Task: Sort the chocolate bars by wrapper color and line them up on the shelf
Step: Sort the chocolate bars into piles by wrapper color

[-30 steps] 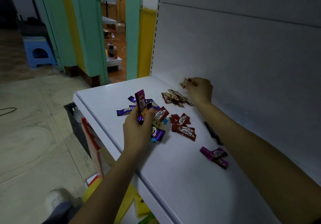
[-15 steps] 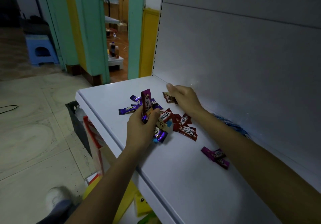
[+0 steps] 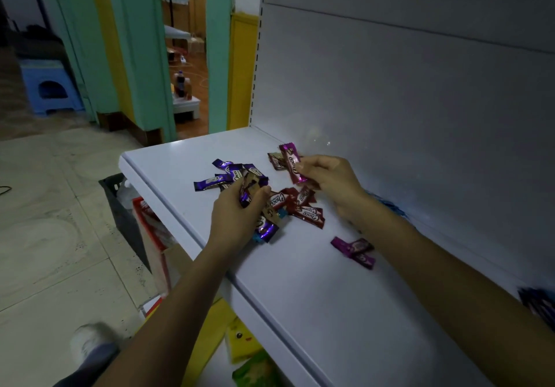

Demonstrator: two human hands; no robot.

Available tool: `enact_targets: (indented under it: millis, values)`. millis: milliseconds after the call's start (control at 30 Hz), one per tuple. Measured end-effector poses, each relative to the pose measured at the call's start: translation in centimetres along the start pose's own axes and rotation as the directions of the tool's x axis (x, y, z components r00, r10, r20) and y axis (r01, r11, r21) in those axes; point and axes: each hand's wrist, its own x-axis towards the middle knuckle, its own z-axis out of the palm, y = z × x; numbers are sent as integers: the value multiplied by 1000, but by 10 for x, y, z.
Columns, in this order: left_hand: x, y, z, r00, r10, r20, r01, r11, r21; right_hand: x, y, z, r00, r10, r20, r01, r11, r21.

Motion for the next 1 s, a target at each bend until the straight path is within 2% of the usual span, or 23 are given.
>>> enact_targets:
  millis: [167,267,400,533,700,867,1000]
  values:
    - [-1,-2,-1,997,39,63,-44,996,79,-27,7,-45,1000,-12,10,14,976,-215]
    - [-5,0,0,988,72,137,-97,979,182,-53,13,-65,999,-20,33,29,959,-283]
    - [-5,1,-1,983,91,157,-126,966,226,-83,23,-86,1000,-12,-3,11,945,-326]
    - [-6,4,-1,983,87,162,-122,968,221,-107,38,-95,999,12,34,7,851,-524]
    - [-6,4,0,984,92,152,-122,971,206,-109,49,-93,994,-100,48,107,751,-651]
    - [-7,5,1,986,87,143,-116,970,214,-101,56,-94,976,-122,182,219,600,-769]
    - [-6,3,1,986,87,143,-115,972,204,-103,54,-92,950,-165,265,310,595,-741]
